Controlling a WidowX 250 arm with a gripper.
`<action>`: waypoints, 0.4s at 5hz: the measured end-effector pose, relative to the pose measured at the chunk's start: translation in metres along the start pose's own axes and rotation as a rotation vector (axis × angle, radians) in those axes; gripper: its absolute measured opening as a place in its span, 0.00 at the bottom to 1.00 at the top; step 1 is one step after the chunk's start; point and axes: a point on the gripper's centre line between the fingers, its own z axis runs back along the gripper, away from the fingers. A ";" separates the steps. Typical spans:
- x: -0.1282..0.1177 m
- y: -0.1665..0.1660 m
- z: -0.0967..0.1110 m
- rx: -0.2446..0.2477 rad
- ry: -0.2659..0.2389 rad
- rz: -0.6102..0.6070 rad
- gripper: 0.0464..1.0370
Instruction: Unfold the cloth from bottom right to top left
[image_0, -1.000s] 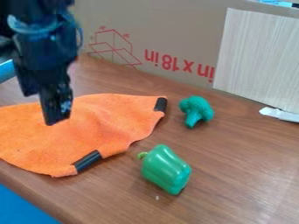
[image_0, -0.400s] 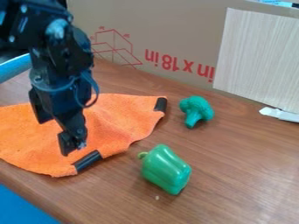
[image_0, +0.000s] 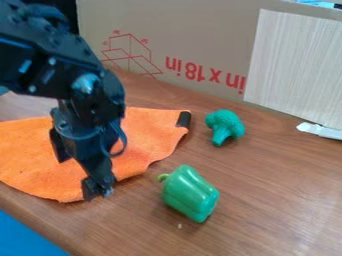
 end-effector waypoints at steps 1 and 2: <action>0.006 -0.009 -0.005 0.003 -0.009 0.015 0.96; 0.009 -0.016 -0.011 0.017 -0.001 0.032 0.96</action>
